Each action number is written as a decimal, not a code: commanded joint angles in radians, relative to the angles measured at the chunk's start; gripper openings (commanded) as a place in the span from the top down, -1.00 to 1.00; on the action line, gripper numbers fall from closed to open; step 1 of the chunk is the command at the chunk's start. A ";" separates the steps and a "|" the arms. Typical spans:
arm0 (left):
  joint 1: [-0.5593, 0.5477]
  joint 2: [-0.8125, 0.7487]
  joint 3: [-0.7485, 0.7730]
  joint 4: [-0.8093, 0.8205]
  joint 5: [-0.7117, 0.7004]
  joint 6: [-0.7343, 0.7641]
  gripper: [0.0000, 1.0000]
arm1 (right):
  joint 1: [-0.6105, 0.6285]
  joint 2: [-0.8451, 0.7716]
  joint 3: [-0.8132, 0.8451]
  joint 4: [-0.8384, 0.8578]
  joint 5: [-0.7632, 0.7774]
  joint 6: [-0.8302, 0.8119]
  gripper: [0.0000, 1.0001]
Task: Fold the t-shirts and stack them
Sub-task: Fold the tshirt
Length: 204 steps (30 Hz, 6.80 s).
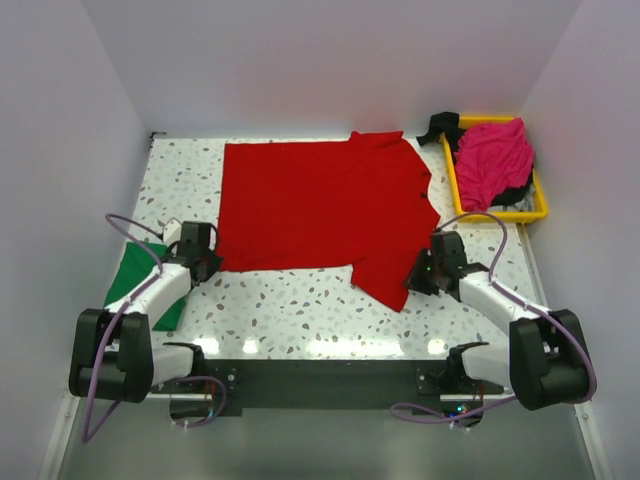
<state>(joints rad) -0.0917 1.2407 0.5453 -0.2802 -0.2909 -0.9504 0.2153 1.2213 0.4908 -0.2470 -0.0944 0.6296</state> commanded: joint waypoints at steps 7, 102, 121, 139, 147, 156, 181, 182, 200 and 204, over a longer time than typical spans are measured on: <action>0.020 -0.024 0.045 -0.042 -0.033 -0.008 1.00 | 0.006 -0.026 -0.004 -0.057 0.001 0.002 1.00; 0.136 0.396 0.547 -0.059 0.088 -0.036 1.00 | -0.160 0.337 0.585 -0.071 -0.180 -0.007 1.00; 0.153 0.398 0.555 0.001 0.141 -0.018 1.00 | -0.195 0.326 0.540 -0.048 -0.194 0.004 1.00; 0.158 0.523 0.639 0.006 0.148 0.004 1.00 | -0.200 0.402 0.626 -0.037 -0.194 0.032 1.00; 0.165 0.577 0.674 0.013 0.164 0.012 1.00 | -0.205 0.438 0.647 -0.026 -0.194 0.041 1.00; 0.175 0.615 0.699 0.036 0.183 0.027 1.00 | -0.203 0.472 0.666 -0.011 -0.192 0.048 1.00; 0.187 0.452 0.615 0.065 0.217 0.075 -0.14 | -0.203 0.457 0.649 0.002 -0.192 0.028 0.20; 0.181 0.433 0.598 0.079 0.225 0.072 -0.14 | -0.202 0.451 0.644 0.000 -0.189 0.025 0.18; 0.041 0.278 0.236 0.163 0.087 -0.053 0.66 | -0.129 0.314 0.456 0.009 -0.045 -0.002 0.18; 0.041 0.275 0.180 0.177 0.058 -0.073 0.66 | -0.129 0.294 0.422 0.015 -0.042 0.002 0.18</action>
<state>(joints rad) -0.0475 1.5478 0.7452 -0.1795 -0.1692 -0.9848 0.0875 1.5700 0.9276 -0.2684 -0.1696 0.6460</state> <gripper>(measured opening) 0.174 0.410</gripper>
